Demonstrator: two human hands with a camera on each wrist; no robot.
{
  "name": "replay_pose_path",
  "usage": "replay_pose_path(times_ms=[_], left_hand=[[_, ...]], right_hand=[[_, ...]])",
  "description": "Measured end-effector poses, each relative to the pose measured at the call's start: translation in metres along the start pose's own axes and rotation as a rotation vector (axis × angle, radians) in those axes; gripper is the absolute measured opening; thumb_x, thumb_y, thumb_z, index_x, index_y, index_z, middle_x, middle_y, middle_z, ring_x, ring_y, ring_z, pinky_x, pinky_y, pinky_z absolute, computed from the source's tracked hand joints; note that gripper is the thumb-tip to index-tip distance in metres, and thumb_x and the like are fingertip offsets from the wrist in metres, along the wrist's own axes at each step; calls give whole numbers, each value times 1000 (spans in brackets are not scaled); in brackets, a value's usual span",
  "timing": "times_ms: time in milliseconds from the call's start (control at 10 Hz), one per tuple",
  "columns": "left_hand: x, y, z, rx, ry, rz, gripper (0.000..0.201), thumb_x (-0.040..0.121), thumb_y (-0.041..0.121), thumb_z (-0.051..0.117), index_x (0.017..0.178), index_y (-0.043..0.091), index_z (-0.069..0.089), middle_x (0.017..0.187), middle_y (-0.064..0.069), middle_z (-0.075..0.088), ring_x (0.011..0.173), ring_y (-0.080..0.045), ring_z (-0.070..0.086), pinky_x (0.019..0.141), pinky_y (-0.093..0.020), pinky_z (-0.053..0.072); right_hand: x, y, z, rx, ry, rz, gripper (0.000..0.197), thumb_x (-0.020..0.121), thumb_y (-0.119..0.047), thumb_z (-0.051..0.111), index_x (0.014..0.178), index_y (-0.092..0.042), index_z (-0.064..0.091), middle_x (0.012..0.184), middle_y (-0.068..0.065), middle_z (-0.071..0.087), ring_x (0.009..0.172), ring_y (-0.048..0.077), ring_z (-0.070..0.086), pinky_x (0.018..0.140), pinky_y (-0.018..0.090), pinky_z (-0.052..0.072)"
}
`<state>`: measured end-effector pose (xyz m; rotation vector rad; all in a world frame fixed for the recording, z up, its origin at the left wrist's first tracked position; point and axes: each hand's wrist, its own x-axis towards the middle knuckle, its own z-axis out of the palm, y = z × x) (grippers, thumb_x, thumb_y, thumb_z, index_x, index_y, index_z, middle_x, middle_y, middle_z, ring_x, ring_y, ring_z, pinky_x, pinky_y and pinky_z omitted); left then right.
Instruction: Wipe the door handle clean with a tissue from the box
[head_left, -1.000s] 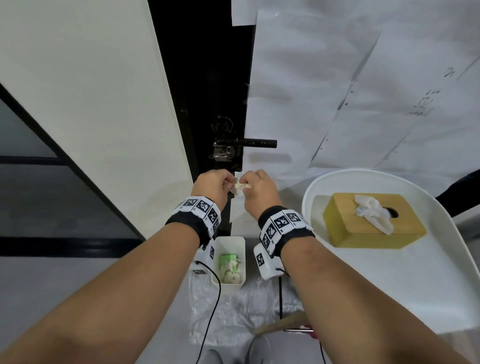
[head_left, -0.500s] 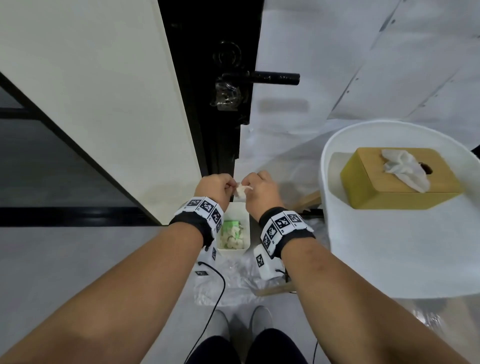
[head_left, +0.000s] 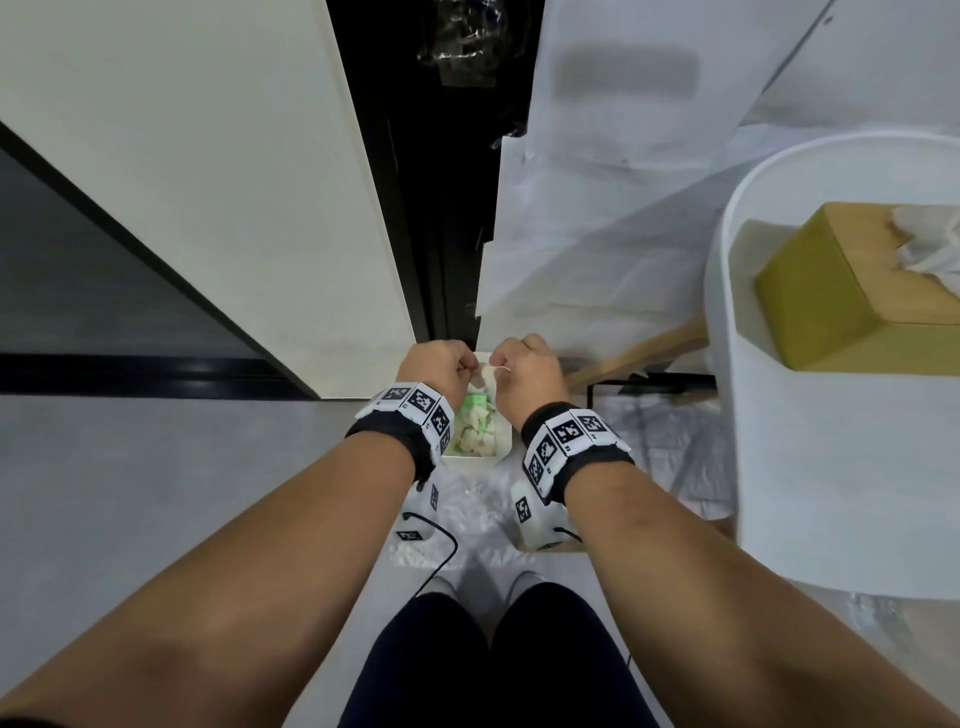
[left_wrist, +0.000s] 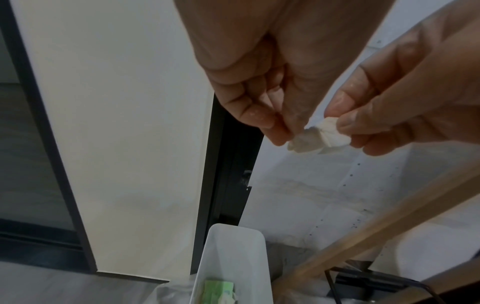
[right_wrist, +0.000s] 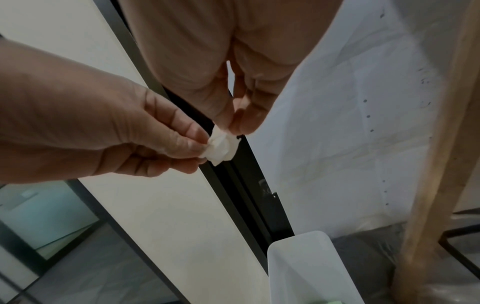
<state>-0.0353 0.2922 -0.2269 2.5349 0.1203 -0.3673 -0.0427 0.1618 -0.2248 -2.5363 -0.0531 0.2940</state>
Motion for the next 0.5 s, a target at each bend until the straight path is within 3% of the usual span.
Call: replay_pose_path(times_ms=[100,200,300,500], left_hand=[[7,-8,10,37,-29,-10,27,93,14,50,108,21,72,110,-3,70,102,-23,63,89,-31,52],[15,-18,21,95,-70,-57,33,96,14,47,122,24,65,124,-4,64,111,-24,60,92,-30,50],[23,-28,28,146,-167,-108,43,95,10,47,134,26,53,134,-5,56,119,-25,55,96,-29,47],[36,-39,33,137,-181,-153,45,93,14,49,135,29,52,133,-5,55,114,-23,58,88,-26,46]], right_hand=[[6,9,11,-21,-34,24,28,88,0,48,109,-9,64,116,12,54,98,30,60,84,30,48],[13,16,19,-107,-164,69,42,89,-2,50,128,-16,57,128,12,56,117,28,56,97,32,47],[15,22,23,-128,-223,121,49,89,-4,51,135,-20,52,135,10,55,123,26,54,98,29,45],[23,27,31,-95,-181,105,42,90,-7,51,131,-18,56,139,8,46,124,23,51,103,26,40]])
